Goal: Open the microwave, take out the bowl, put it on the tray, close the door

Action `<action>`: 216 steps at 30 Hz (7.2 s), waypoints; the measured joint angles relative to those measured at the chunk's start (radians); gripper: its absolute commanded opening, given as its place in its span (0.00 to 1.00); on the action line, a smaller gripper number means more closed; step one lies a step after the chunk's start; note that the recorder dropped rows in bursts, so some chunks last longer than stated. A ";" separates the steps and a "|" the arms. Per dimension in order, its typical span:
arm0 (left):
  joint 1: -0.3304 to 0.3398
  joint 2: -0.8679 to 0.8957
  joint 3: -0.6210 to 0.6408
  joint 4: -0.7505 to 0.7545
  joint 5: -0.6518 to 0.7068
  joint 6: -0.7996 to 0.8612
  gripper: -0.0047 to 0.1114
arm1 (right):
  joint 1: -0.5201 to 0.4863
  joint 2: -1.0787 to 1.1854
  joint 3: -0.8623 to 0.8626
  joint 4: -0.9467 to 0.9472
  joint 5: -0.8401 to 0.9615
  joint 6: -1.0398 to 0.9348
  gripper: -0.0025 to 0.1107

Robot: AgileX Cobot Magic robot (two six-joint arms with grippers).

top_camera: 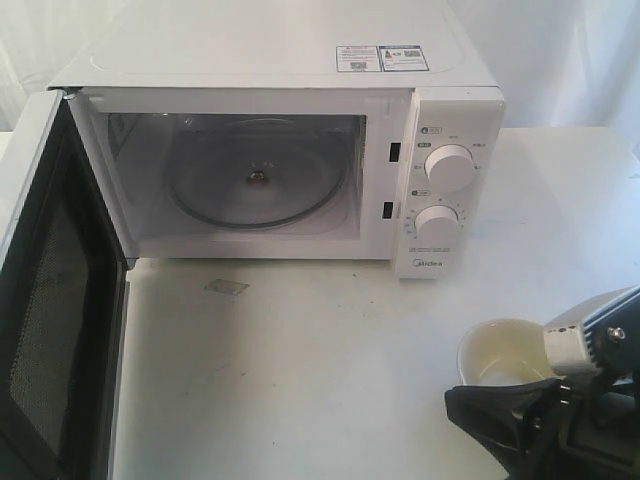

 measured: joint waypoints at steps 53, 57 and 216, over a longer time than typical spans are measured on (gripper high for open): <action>0.002 0.554 -0.059 -0.755 -0.064 1.124 0.04 | 0.000 0.000 0.000 -0.002 -0.025 0.002 0.02; 0.002 0.599 -0.064 -0.791 -0.067 1.174 0.04 | 0.000 0.000 0.000 -0.002 -0.025 0.002 0.02; -0.385 0.345 0.115 -0.971 -0.411 1.220 0.04 | 0.298 0.894 -0.520 0.684 -1.278 -0.558 0.02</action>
